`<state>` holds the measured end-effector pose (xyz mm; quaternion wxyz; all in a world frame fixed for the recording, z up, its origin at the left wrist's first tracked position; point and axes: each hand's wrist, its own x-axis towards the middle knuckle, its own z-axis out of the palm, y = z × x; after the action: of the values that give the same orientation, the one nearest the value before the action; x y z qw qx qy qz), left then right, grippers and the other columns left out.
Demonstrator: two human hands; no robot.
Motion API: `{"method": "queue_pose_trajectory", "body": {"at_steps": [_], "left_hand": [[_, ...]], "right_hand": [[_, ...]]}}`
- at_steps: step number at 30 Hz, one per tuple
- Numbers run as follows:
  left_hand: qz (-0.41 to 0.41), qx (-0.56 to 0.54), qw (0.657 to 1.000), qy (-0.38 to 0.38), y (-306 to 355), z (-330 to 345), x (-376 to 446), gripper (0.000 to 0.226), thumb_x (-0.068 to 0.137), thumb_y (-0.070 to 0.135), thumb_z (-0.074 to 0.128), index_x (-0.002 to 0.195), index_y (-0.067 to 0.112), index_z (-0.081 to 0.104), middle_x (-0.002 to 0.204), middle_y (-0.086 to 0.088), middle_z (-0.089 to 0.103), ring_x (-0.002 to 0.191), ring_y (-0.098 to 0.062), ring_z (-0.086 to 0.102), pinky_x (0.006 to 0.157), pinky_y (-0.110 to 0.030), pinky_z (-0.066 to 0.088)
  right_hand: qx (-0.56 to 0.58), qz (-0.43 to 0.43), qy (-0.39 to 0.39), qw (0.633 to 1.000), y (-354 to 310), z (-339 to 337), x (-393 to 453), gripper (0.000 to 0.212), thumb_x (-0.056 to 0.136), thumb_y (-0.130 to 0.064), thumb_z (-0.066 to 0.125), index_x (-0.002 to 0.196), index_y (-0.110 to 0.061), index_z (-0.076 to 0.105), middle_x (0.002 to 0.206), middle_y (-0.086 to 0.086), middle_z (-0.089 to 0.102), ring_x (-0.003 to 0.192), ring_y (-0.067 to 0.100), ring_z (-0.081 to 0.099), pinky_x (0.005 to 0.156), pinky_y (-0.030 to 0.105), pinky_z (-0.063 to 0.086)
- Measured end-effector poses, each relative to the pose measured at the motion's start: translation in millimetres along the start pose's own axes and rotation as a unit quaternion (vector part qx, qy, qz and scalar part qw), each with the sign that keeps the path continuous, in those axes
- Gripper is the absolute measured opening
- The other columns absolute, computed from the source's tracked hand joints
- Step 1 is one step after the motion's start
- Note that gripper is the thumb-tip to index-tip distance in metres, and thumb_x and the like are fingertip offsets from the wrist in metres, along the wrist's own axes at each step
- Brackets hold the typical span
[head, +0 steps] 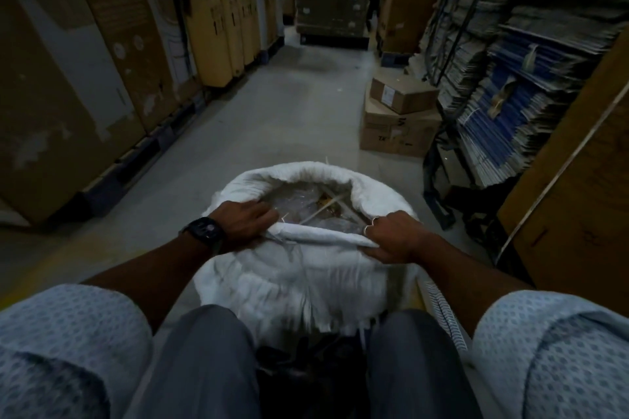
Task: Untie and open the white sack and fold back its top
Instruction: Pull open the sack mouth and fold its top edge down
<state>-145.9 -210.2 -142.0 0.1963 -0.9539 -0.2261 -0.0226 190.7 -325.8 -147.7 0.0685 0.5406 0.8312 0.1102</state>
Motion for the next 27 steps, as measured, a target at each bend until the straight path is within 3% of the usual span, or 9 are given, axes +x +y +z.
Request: {"method": "queue_pose_trajectory", "body": {"at_steps": [5,7,10,13,16,19,21,24,27], "left_hand": [[-0.006,0.022,0.999,0.037,10,-8,-20,0.047,0.08,0.039,0.049,0.121,0.019,0.061,0.088,0.0,0.068,0.064,-0.026,0.065,0.042,-0.029,0.048],[0.009,-0.019,1.0,0.022,12,-10,-20,0.052,0.08,0.05,0.054,0.12,0.017,0.058,0.09,-0.001,0.068,0.067,-0.026,0.066,0.044,-0.031,0.049],[-0.005,-0.094,0.996,0.005,12,-16,-13,0.064,0.083,0.074,0.038,0.116,0.022,0.054,0.097,0.0,0.064,0.078,-0.024,0.064,0.056,-0.035,0.053],[-0.049,-0.123,0.99,0.054,16,-19,-1,0.051,0.093,0.062,0.027,0.109,0.025,0.058,0.098,0.0,0.064,0.085,-0.021,0.064,0.066,-0.032,0.051],[-0.172,-0.124,0.971,0.111,16,-18,18,0.037,0.094,0.047,0.036,0.093,0.021,0.063,0.091,-0.004,0.065,0.084,-0.026,0.064,0.062,-0.033,0.048],[-0.4,-0.219,0.884,0.104,18,-17,29,0.034,0.088,0.05,0.051,0.098,0.018,0.056,0.099,-0.01,0.064,0.091,-0.032,0.062,0.071,-0.038,0.049],[-0.517,-0.319,0.794,0.03,21,-19,27,0.063,0.082,0.058,0.059,0.123,0.013,0.045,0.123,-0.016,0.057,0.111,-0.037,0.058,0.086,-0.04,0.048],[-0.599,-0.435,0.671,-0.054,25,-19,17,0.106,0.076,0.059,0.068,0.149,0.002,0.016,0.153,-0.019,0.031,0.138,-0.035,0.037,0.111,-0.041,0.037],[-0.618,-0.524,0.582,-0.064,26,-6,15,0.099,0.075,0.054,0.071,0.149,0.006,0.026,0.149,-0.013,0.038,0.132,-0.034,0.045,0.109,-0.046,0.042]], "right_hand": [[-0.002,0.063,0.007,0.998,-4,-2,-8,0.057,0.085,-0.074,0.042,0.093,-0.021,0.063,0.092,0.007,0.069,0.083,0.027,0.065,0.068,0.033,0.036],[0.025,0.062,0.004,0.998,-8,-9,-1,0.069,0.078,-0.086,0.037,0.085,-0.021,0.06,0.084,0.004,0.067,0.073,0.023,0.059,0.066,0.033,0.036],[0.057,0.058,0.018,0.997,-11,-22,14,0.075,0.073,-0.092,0.03,0.077,-0.022,0.056,0.075,0.001,0.06,0.065,0.016,0.05,0.063,0.031,0.037],[0.092,0.077,0.064,0.991,-12,-30,26,0.06,0.086,-0.078,0.032,0.068,-0.024,0.05,0.069,-0.004,0.048,0.062,0.015,0.047,0.06,0.03,0.035],[0.097,0.144,0.132,0.976,-13,-25,46,0.045,0.096,-0.054,0.04,0.078,-0.02,0.061,0.078,0.001,0.06,0.072,0.02,0.06,0.062,0.032,0.042],[0.109,0.163,0.158,0.968,-20,-15,74,0.031,0.095,-0.041,0.046,0.091,-0.016,0.065,0.095,0.008,0.066,0.088,0.028,0.064,0.073,0.038,0.05],[0.13,0.147,0.15,0.969,-26,-12,96,0.028,0.096,-0.038,0.047,0.094,-0.015,0.062,0.099,0.009,0.064,0.091,0.029,0.062,0.077,0.04,0.049],[0.163,0.11,0.114,0.974,-35,-7,132,0.023,0.092,-0.034,0.054,0.108,-0.018,0.057,0.111,0.008,0.06,0.102,0.03,0.059,0.086,0.042,0.046],[0.21,0.077,0.095,0.97,-48,8,167,0.04,0.089,-0.024,0.055,0.128,-0.019,0.053,0.13,0.01,0.055,0.118,0.032,0.055,0.099,0.048,0.043]]}}
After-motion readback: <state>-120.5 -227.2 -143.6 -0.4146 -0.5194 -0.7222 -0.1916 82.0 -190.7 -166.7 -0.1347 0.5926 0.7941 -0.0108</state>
